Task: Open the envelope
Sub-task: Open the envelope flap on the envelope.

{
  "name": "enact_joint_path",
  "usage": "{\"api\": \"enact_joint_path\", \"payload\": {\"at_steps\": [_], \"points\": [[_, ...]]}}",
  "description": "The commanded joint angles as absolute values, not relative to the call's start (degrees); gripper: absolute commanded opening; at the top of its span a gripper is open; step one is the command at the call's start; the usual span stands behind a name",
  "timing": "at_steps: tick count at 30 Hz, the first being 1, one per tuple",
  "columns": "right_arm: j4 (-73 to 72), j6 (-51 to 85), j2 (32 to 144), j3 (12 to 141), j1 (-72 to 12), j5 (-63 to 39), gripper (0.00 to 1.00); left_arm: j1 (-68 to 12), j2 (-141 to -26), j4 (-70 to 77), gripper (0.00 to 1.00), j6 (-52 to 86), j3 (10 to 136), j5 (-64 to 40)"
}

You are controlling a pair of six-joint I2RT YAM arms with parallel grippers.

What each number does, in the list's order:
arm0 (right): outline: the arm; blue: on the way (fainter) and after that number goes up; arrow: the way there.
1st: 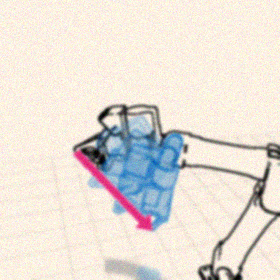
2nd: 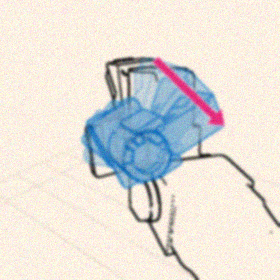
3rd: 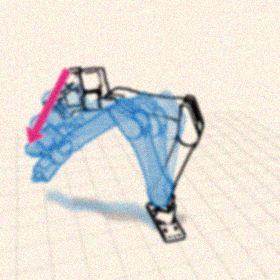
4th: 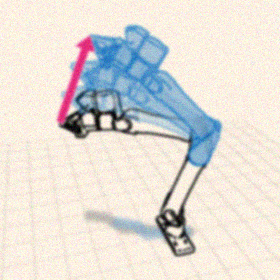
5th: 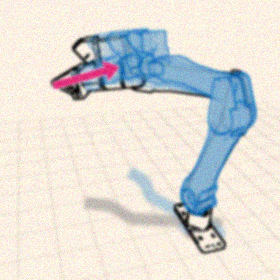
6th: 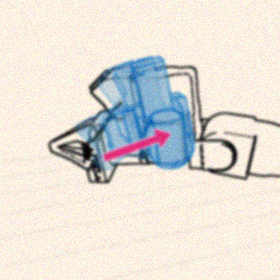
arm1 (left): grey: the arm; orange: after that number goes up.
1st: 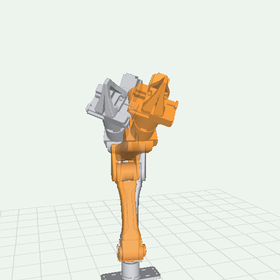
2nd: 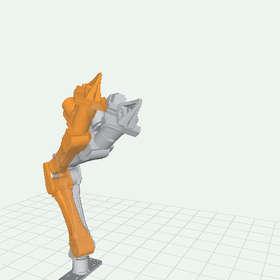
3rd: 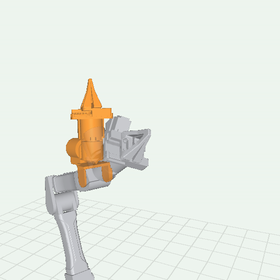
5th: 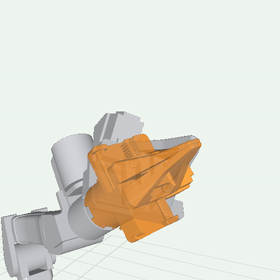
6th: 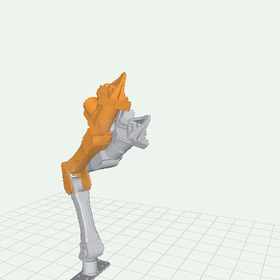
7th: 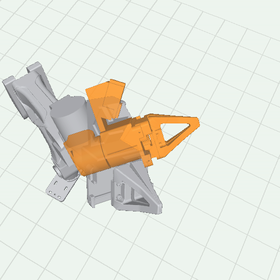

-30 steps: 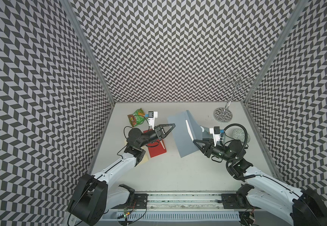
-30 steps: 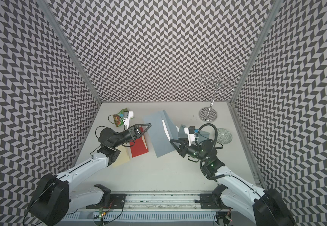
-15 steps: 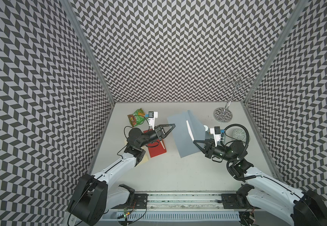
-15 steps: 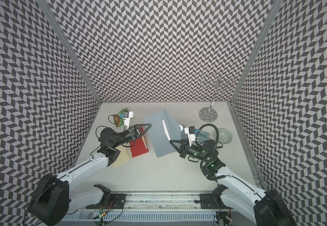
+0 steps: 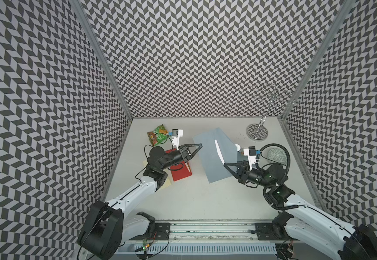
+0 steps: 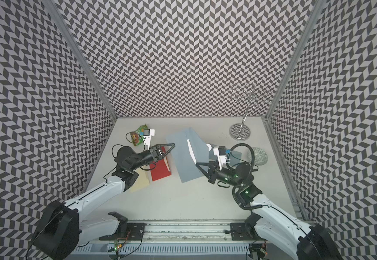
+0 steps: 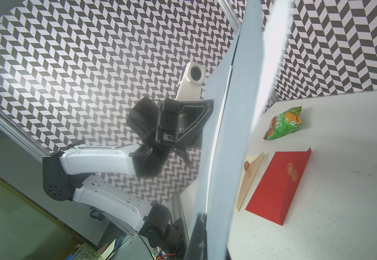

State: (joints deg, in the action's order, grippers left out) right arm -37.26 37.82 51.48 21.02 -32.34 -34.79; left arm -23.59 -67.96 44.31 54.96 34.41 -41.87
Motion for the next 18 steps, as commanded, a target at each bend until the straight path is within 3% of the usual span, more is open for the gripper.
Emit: {"api": "enact_joint_path", "payload": {"at_steps": [1, 3, 7, 12, 18], "points": [[-40.6, 37.3, 51.0, 21.3, -31.8, -34.4, 0.00, -23.0, -66.8, 41.9, 0.02, 52.5, 35.6, -41.1], [-40.0, 36.9, 51.9, 22.2, -31.7, -34.6, 0.00, -23.0, -66.9, 41.0, 0.04, 51.6, 36.0, -41.1], [-37.5, 35.4, 52.1, 23.1, -31.5, -32.9, 0.00, -22.9, -66.6, 36.1, 0.34, 48.9, 36.9, -39.1], [-31.3, 34.0, 51.8, 23.0, -31.5, -23.0, 0.00, -22.5, -65.7, 30.5, 0.58, 45.9, 36.3, -34.4], [-24.9, 34.4, 55.7, 23.9, -31.4, -11.7, 0.00, -22.1, -63.0, 22.4, 0.69, 39.5, 36.0, -27.1]]}}
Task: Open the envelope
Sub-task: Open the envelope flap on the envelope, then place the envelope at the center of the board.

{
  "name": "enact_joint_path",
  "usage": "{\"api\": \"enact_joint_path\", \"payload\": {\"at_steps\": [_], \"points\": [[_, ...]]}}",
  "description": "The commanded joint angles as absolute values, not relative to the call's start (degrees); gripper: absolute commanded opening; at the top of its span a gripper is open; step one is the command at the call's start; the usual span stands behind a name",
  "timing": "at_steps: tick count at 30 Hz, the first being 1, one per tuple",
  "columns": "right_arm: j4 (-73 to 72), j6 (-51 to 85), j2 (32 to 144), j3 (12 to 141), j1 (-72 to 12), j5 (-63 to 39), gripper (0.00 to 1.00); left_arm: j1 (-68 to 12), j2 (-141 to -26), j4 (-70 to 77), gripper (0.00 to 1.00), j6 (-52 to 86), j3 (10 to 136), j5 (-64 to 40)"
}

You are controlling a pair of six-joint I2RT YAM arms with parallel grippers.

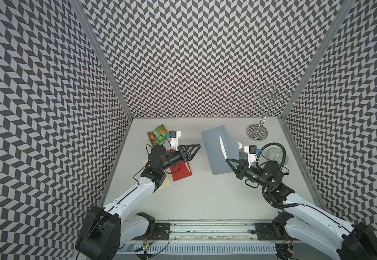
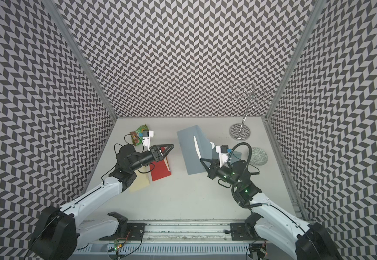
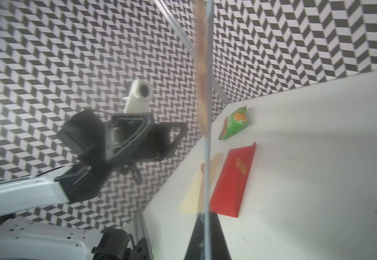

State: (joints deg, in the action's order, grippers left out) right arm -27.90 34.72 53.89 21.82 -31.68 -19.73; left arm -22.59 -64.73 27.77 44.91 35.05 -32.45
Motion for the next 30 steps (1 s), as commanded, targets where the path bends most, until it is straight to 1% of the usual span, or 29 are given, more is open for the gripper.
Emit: {"api": "enact_joint_path", "payload": {"at_steps": [1, 4, 6, 9, 18, 23, 27, 30], "points": [[-23.2, 34.6, 56.5, 24.6, -31.4, -10.4, 0.00, -22.1, -62.8, 21.2, 0.70, 38.4, 36.3, -25.9], [-20.2, 35.3, 60.0, 26.2, -31.2, -9.2, 0.00, -22.0, -63.1, 16.7, 0.70, 34.7, 38.3, -22.8], [-19.3, 35.7, 61.9, 26.9, -31.0, -11.1, 0.00, -22.0, -63.3, 13.3, 0.71, 33.0, 40.2, -20.7], [-19.9, 37.4, 65.5, 27.1, -30.9, -12.1, 0.00, -22.0, -63.4, 12.3, 0.71, 31.8, 40.6, -19.3], [-23.9, 39.0, 77.7, 29.8, -30.5, -24.2, 0.00, -21.7, -60.6, 11.6, 0.72, 31.4, 39.0, -16.1], [-24.4, 39.6, 81.0, 30.8, -30.5, -25.0, 0.00, -21.7, -58.0, 11.0, 0.73, 31.3, 37.7, -14.1], [-25.7, 40.7, 83.8, 31.5, -30.5, -25.1, 0.00, -21.6, -54.9, 10.4, 0.76, 31.1, 35.9, -11.9], [-26.7, 41.4, 88.0, 33.1, -30.5, -26.0, 0.00, -21.5, -52.9, 10.3, 0.79, 30.5, 34.4, -10.3]]}}
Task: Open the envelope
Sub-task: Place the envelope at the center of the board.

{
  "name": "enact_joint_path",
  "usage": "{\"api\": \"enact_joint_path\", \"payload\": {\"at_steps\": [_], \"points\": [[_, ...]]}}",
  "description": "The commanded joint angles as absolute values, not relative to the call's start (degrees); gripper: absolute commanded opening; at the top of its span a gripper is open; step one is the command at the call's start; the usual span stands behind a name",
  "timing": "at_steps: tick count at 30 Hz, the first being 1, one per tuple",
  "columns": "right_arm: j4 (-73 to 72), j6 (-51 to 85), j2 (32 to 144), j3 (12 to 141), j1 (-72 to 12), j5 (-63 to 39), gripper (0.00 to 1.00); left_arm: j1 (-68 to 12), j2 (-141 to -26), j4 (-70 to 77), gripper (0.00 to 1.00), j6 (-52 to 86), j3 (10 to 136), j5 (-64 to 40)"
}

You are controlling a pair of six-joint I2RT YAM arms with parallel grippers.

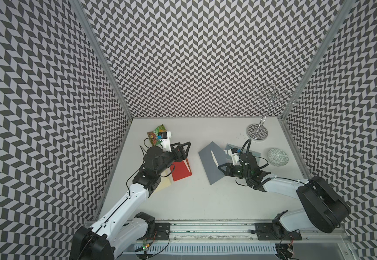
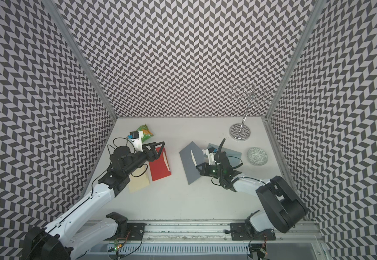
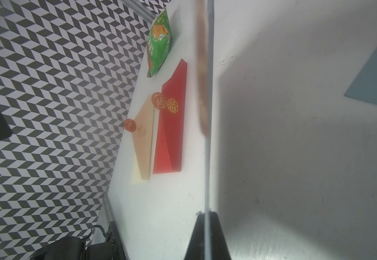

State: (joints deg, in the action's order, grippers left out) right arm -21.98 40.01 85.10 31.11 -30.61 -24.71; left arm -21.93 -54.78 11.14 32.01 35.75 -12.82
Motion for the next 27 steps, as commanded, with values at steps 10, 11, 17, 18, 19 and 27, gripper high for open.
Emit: {"api": "enact_joint_path", "payload": {"at_steps": [10, 11, 17, 18, 19, 27], "points": [[-27.0, 43.3, 102.8, 42.2, -31.0, -23.8, 0.00, -21.5, -51.7, 11.8, 0.83, 30.4, 32.8, -10.8], [-26.7, 43.4, 103.5, 42.7, -31.0, -23.1, 0.00, -21.5, -51.4, 11.9, 0.83, 30.4, 32.6, -11.0], [-26.2, 41.5, 106.3, 46.4, -31.2, -24.1, 0.16, -21.6, -50.9, 13.4, 0.85, 30.6, 31.5, -12.2], [-24.9, 40.6, 105.6, 46.6, -31.1, -23.5, 0.22, -21.6, -50.8, 13.5, 0.86, 30.6, 31.6, -12.6], [-24.0, 39.7, 104.2, 46.1, -31.2, -22.6, 0.25, -21.6, -50.9, 13.5, 0.86, 30.6, 31.5, -12.8], [-14.7, 32.8, 87.6, 41.5, -30.0, -8.1, 0.45, -21.6, -51.2, 13.6, 0.86, 30.2, 31.5, -12.9]]}}
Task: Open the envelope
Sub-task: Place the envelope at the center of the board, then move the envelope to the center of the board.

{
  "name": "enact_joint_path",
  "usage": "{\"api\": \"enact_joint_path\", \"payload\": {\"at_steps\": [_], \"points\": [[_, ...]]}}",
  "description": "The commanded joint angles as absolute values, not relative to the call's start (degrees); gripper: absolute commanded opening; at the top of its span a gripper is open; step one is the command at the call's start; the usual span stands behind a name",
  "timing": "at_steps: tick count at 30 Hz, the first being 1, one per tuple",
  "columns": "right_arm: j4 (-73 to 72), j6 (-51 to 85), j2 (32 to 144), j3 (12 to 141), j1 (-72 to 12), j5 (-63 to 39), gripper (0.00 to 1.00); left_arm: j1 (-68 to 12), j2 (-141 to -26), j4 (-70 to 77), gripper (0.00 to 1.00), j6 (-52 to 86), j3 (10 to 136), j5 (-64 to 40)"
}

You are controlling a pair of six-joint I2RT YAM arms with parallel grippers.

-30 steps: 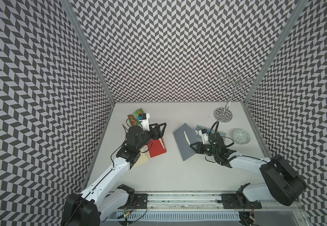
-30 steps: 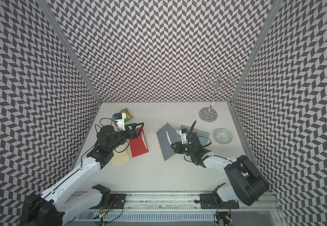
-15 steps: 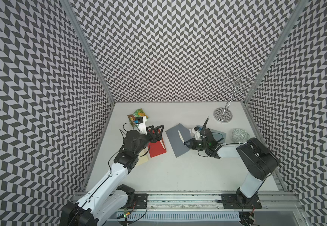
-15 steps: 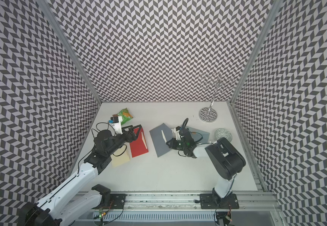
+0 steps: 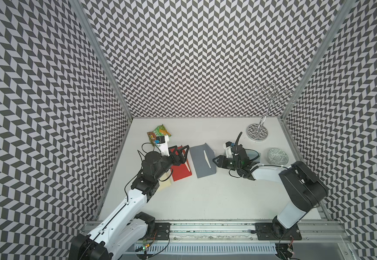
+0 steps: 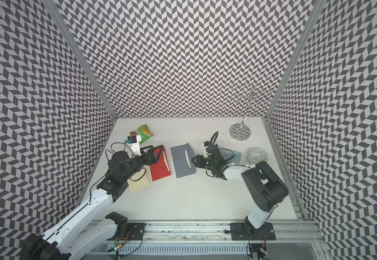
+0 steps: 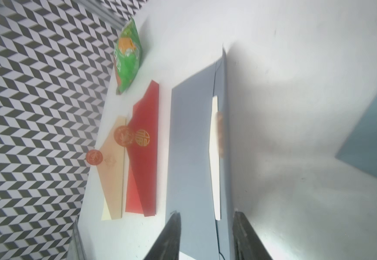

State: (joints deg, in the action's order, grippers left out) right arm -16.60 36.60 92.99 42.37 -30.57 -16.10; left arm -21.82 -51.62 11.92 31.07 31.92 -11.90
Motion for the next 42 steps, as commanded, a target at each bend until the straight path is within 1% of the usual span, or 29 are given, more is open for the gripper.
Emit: {"api": "enact_joint_path", "payload": {"at_steps": [1, 3, 6, 11, 15, 17, 22, 24, 30, 36, 39, 42], "points": [[-13.5, 32.6, 85.5, 40.8, -29.7, -5.0, 0.49, -21.6, -51.2, 13.8, 0.86, 30.3, 31.3, -13.0], [-12.3, 32.6, 82.3, 39.5, -28.2, 0.5, 0.58, -21.6, -51.4, 13.8, 0.87, 30.3, 31.5, -13.4], [-13.2, 33.9, 80.8, 36.6, -23.0, 2.4, 0.65, -21.6, -51.3, 14.1, 0.87, 30.3, 31.5, -13.8], [-12.7, 35.0, 84.5, 35.6, -10.6, -10.0, 0.65, -21.6, -51.4, 14.1, 0.88, 30.4, 31.5, -14.8], [-12.2, 33.3, 87.3, 36.7, -4.9, -14.6, 0.65, -21.7, -51.4, 14.5, 0.88, 30.6, 31.2, -15.0], [-11.9, 32.0, 88.9, 38.2, -4.3, -14.7, 0.65, -21.6, -51.7, 14.8, 0.88, 30.7, 31.1, -15.0], [-11.6, 30.2, 95.5, 43.6, -4.2, -20.5, 0.63, -21.6, -51.9, 14.9, 0.88, 30.6, 31.2, -15.5], [-12.3, 30.4, 98.0, 45.5, -4.2, -21.9, 0.59, -21.6, -51.9, 14.8, 0.88, 30.5, 31.2, -15.2], [-12.2, 29.5, 103.0, 49.2, -4.4, -23.0, 0.57, -21.6, -52.2, 15.2, 0.89, 30.6, 31.2, -15.4], [-12.2, 32.7, 105.7, 46.8, -4.5, -23.9, 0.55, -21.6, -52.4, 15.2, 0.89, 30.6, 31.2, -15.3], [-11.5, 35.2, 104.1, 43.6, -4.9, -24.6, 0.53, -21.6, -52.7, 15.4, 0.89, 30.5, 31.3, -15.6], [-11.7, 38.3, 99.9, 38.8, -6.2, -23.9, 0.52, -21.5, -53.0, 15.5, 0.89, 30.5, 31.2, -15.7]]}}
